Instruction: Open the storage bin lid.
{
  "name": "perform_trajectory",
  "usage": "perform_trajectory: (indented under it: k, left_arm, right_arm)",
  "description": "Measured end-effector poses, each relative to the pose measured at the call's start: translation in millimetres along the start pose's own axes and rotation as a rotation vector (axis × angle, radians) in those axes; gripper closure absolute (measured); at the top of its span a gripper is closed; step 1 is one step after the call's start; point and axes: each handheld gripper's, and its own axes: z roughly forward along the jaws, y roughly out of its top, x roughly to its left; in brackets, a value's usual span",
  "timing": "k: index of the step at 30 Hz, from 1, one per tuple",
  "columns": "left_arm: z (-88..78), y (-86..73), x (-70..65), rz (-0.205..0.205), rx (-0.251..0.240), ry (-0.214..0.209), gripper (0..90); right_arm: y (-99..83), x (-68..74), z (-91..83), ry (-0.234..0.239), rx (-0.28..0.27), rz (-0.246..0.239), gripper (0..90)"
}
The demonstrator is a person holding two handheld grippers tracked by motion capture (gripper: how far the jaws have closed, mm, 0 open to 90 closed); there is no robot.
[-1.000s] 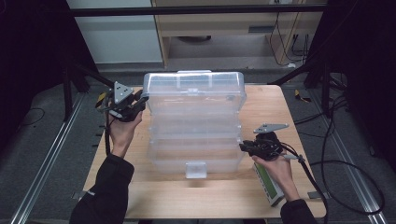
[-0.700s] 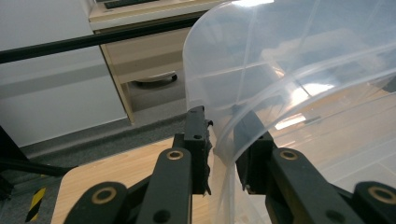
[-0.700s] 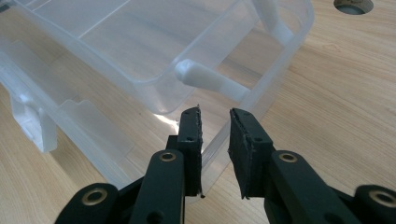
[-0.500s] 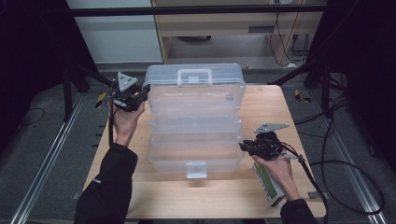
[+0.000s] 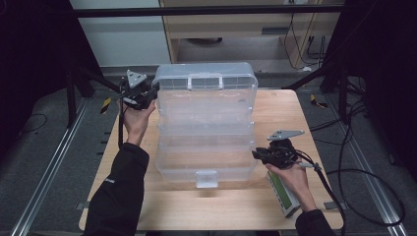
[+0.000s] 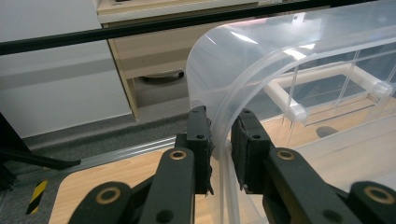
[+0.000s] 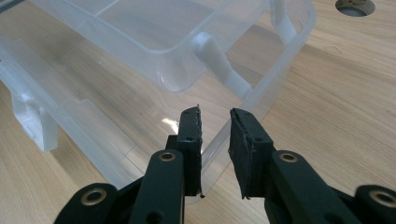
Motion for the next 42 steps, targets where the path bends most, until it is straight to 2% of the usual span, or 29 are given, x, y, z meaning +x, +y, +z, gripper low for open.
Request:
perform_trajectory:
  k: [12,19,30,42]
  left_arm:
    - [22.5,5.9,3.6,0.001,0.030,0.022,78.0]
    - [31.9,5.3,7.3,-0.017,0.028,0.014,78.3]
    - [49.2,5.5,9.3,-0.040,0.036,0.027,78.2]
    - [62.6,1.7,11.1,-0.041,0.030,0.042,77.7]
  right_arm:
    - [0.3,-0.4,-0.1,0.003,0.004,-0.001,74.0]
    - [0.2,-0.5,0.0,0.004,0.002,-0.001,74.0]
    - [0.3,-0.3,-0.1,0.004,0.005,0.001,73.9]
    - [0.7,-0.1,-0.1,0.005,0.008,0.001,73.9]
